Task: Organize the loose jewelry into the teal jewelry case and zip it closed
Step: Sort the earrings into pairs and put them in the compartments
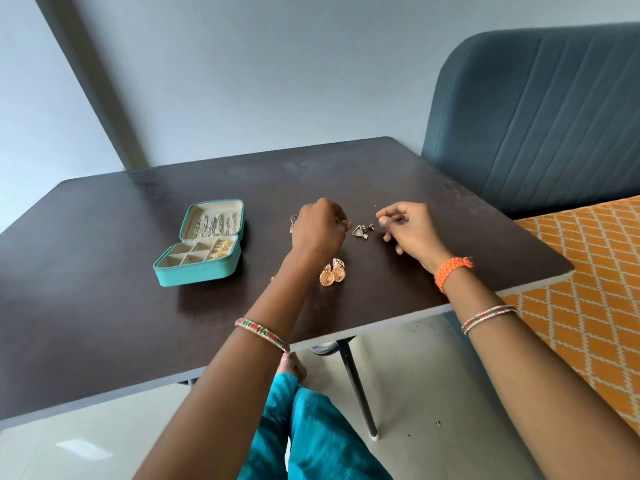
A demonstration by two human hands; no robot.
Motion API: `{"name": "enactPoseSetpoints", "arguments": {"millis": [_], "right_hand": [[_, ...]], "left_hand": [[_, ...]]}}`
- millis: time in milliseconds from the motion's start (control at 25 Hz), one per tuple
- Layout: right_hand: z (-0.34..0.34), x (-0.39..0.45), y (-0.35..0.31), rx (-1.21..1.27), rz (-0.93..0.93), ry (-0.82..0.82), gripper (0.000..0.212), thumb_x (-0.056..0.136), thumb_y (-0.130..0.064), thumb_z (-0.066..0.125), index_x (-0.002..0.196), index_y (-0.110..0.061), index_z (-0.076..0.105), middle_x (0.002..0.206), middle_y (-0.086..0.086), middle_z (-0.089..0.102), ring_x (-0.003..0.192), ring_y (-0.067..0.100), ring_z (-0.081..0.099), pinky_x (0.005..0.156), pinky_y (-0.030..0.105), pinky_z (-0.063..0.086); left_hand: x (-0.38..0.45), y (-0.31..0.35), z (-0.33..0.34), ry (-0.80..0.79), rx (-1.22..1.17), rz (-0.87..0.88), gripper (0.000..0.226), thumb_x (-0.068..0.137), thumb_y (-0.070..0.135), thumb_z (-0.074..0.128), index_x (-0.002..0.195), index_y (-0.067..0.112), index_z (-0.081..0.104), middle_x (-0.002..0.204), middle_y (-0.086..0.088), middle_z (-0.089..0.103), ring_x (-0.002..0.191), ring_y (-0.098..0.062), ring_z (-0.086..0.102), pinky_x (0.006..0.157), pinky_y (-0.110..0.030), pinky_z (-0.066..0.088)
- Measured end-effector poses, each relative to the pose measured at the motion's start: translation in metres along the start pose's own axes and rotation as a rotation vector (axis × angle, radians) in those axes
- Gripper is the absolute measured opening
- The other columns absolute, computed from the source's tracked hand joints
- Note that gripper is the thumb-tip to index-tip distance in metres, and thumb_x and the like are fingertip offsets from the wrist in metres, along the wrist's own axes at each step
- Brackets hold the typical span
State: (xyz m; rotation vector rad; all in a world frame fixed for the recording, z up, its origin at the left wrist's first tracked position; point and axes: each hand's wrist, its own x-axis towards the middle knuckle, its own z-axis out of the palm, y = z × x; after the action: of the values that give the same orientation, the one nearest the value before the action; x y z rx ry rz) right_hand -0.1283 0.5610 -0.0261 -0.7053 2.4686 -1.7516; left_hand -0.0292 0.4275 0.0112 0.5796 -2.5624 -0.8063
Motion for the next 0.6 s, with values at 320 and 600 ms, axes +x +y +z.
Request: {"name": "enactPoseSetpoints", "arguments": {"millis": [320,600], "right_hand": [[0.007,0.009,-0.001,-0.299,-0.105,-0.010,0.012,0.078,-0.013,0.066,0.084,-0.021,0.074,0.070,-0.006,0.067,0.053,0.000,0.057,0.052,0.013,0.040],[0.008,0.008,0.002,-0.367,-0.131,0.013,0.006,0.081,-0.018,0.068,0.080,-0.021,0.073,0.065,-0.004,0.062,0.070,0.018,0.063,0.063,0.023,0.045]], "left_hand": [[0.023,0.007,0.015,-0.192,0.055,0.007,0.029,0.072,0.033,0.079,0.094,0.016,0.070,0.099,-0.011,0.070,0.097,-0.030,0.062,0.082,-0.040,0.052],[0.018,0.003,0.023,-0.182,0.029,-0.020,0.022,0.073,0.023,0.078,0.090,0.012,0.068,0.097,-0.014,0.069,0.092,-0.033,0.063,0.077,-0.039,0.054]]}}
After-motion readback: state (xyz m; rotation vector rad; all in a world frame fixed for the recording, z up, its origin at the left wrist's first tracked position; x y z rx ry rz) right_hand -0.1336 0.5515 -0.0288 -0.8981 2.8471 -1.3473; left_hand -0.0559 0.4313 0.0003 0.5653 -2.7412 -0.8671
